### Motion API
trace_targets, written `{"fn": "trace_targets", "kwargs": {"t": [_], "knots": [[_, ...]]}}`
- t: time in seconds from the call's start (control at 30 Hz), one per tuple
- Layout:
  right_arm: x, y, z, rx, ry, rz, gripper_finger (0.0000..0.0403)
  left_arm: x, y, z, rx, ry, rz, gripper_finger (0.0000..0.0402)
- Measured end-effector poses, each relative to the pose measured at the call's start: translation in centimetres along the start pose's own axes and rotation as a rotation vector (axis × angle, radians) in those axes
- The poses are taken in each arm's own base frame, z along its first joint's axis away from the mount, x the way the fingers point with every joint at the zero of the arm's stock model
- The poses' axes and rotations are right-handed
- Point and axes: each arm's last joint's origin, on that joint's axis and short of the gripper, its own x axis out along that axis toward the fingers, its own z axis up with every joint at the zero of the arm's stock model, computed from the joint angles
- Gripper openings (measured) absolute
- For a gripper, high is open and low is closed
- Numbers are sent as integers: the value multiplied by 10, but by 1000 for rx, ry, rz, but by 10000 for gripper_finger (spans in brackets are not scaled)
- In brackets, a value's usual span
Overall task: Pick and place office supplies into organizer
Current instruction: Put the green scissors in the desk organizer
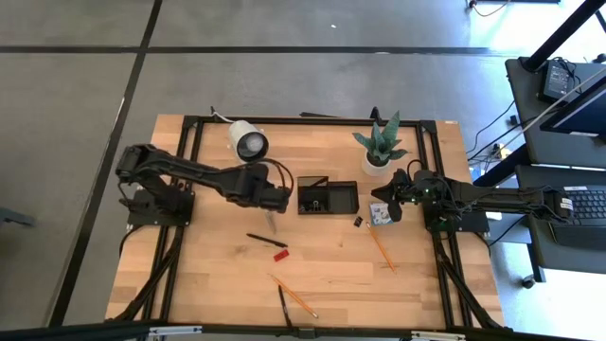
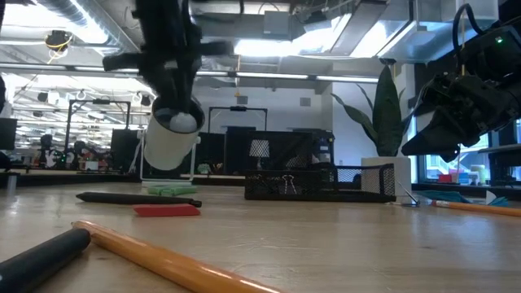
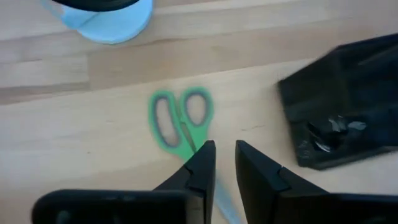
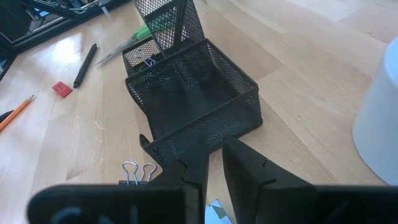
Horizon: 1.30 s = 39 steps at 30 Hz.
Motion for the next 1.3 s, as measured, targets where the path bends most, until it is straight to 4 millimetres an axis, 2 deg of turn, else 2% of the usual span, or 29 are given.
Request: {"fn": "trace_targets", "kwargs": {"t": [0.13,0.23,0.43,1.03,1.3], "knots": [[0,0,0,0,1,1,51,23,-3,0,12,111,99,95],[0,0,0,0,0,1,51,41,-6,1,-9,133,157,120],[0,0,0,16,1,3,51,69,-8,6,-172,126,250,151],[0,0,0,25,1,3,51,124,-10,10,-237,178,375,148],[0,0,0,25,1,3,51,145,-9,17,-232,267,393,148]]}}
